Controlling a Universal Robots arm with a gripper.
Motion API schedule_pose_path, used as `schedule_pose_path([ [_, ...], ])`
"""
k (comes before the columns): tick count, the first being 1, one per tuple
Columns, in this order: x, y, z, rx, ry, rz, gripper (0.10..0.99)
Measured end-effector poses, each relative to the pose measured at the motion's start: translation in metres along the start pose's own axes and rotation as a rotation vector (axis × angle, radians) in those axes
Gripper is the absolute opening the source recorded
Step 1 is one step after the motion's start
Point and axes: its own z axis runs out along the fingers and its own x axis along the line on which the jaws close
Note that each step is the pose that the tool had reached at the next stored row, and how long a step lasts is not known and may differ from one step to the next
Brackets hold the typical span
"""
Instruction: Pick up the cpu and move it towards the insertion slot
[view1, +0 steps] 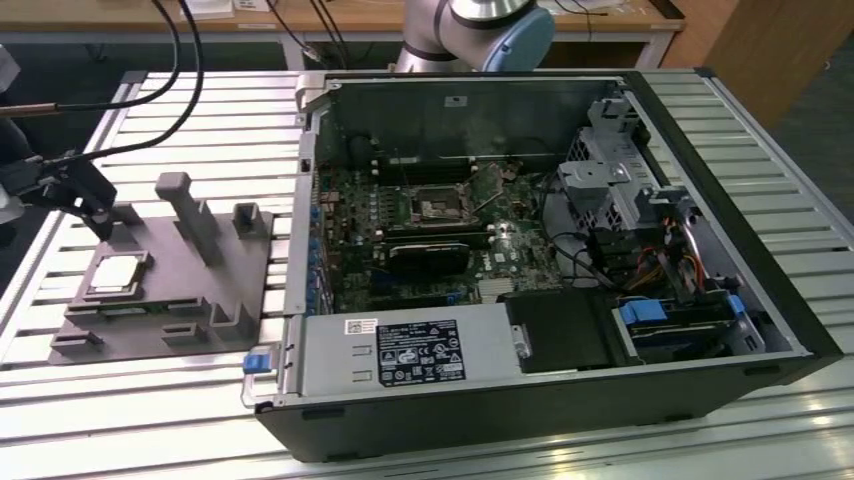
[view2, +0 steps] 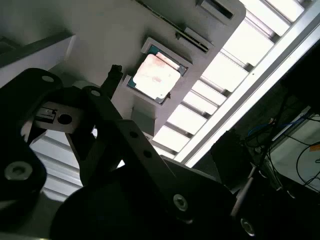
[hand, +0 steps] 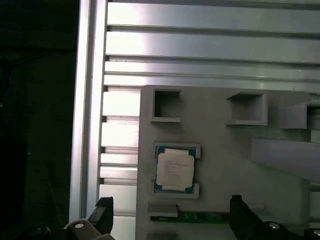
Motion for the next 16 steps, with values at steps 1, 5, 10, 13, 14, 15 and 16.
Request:
schedule_pose_path([
  [1, 0.0000, 0.0000, 0.0013, 0.000, -0.0001, 0.000, 0.988],
  [5, 0.0000, -0.0001, 0.0022, 0.000, 0.0002, 0.000, 0.988],
  [10, 0.0000, -0.0001, 0.0024, 0.000, -0.0001, 0.000, 0.988],
  [13, 0.0000, -0.0001, 0.0037, 0.000, -0.0003, 0.000, 0.988],
  [14, 0.0000, -0.0002, 0.0042, 0.000, -0.0001, 0.000, 0.988],
  [15, 0.0000, -0.0002, 0.0050, 0.000, -0.0001, -0.001, 0.988],
  [16, 0.0000, -0.0002, 0.0058, 0.000, -0.0001, -0.003, 0.988],
])
